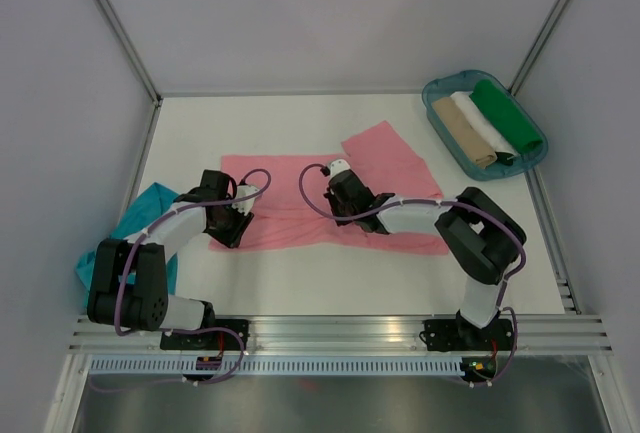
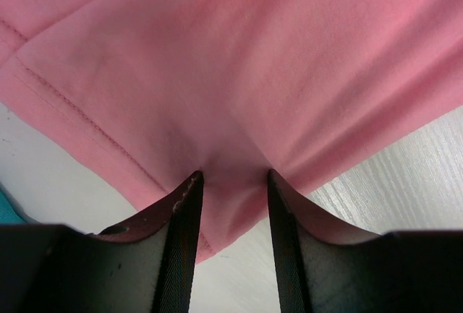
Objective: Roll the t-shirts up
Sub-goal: Fold the tshirt
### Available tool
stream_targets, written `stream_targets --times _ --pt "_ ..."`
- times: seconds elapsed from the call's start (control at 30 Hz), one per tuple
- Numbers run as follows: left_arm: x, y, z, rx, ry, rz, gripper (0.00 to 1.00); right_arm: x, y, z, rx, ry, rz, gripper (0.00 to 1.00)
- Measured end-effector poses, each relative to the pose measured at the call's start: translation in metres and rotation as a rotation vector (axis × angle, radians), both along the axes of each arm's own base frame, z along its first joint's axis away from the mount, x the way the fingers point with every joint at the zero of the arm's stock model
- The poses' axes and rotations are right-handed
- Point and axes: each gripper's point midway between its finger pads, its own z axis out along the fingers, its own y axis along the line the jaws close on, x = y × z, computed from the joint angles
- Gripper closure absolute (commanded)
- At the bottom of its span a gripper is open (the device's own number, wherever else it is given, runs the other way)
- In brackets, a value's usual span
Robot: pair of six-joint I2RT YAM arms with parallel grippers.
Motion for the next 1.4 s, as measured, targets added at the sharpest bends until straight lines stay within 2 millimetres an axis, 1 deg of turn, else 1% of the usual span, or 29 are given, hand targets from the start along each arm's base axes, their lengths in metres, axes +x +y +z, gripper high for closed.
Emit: stream_targets --times 0.2,0.33,0.4,0.43,0.5,0.57,0.63,0.7,0.77,0.87,0.97,1.0,1.03,1.13,1.17,1.27,1.4 --pt "0.002 0.001 0.000 0.004 -0.013 -0.006 0.54 0.012 -0.012 0.003 -0.010 -0.008 -0.041 1.00" --pt "0.005 0.001 0.000 0.008 -0.026 -0.011 0.53 0.015 -0.019 0.003 -0.019 -0.004 -0.057 0.99" --pt "0.005 0.001 0.000 0.008 -0.031 -0.012 0.53 0.015 -0.024 0.006 -0.025 -0.003 -0.067 0.91" --pt "0.006 0.001 0.000 0.009 -0.034 -0.014 0.53 0.015 -0.027 0.009 -0.030 -0.002 -0.072 0.80" --pt "0.007 0.002 0.001 0.011 -0.038 -0.018 0.53 0.014 -0.030 0.018 -0.032 -0.010 -0.078 0.71" --pt "0.008 0.002 0.000 0.013 -0.042 -0.019 0.53 0.011 -0.034 0.027 -0.033 -0.018 -0.076 0.65" --pt "0.008 0.002 0.001 0.013 -0.044 -0.020 0.52 0.007 -0.038 0.032 -0.037 -0.024 -0.070 0.63" --pt "0.009 0.002 0.001 0.014 -0.046 -0.020 0.52 -0.002 -0.044 0.030 -0.054 -0.013 -0.061 0.59" --pt "0.009 0.002 0.001 0.015 -0.048 -0.020 0.52 -0.014 -0.051 0.021 -0.087 0.014 -0.049 0.57" --pt "0.010 0.002 0.001 0.017 -0.051 -0.020 0.52 -0.029 -0.058 0.008 -0.134 0.053 -0.031 0.56" --pt "0.010 0.002 0.001 0.017 -0.051 -0.020 0.52 -0.036 -0.061 0.003 -0.163 0.070 -0.025 0.58" --pt "0.010 0.002 0.001 0.017 -0.051 -0.020 0.52 -0.037 -0.061 0.002 -0.169 0.072 -0.025 0.60" --pt "0.010 0.002 0.001 0.017 -0.051 -0.020 0.52 -0.037 -0.063 0.001 -0.176 0.072 -0.028 0.65" --pt "0.010 0.002 0.001 0.017 -0.051 -0.020 0.52 -0.036 -0.066 0.000 -0.192 0.068 -0.037 0.73" --pt "0.010 0.002 0.001 0.017 -0.052 -0.019 0.52 -0.035 -0.067 -0.001 -0.198 0.067 -0.040 0.79" --pt "0.010 0.002 0.001 0.017 -0.052 -0.020 0.52 -0.034 -0.070 -0.002 -0.210 0.062 -0.050 0.86" --pt "0.010 0.002 0.001 0.017 -0.053 -0.020 0.52 -0.033 -0.071 -0.001 -0.217 0.054 -0.058 0.87"
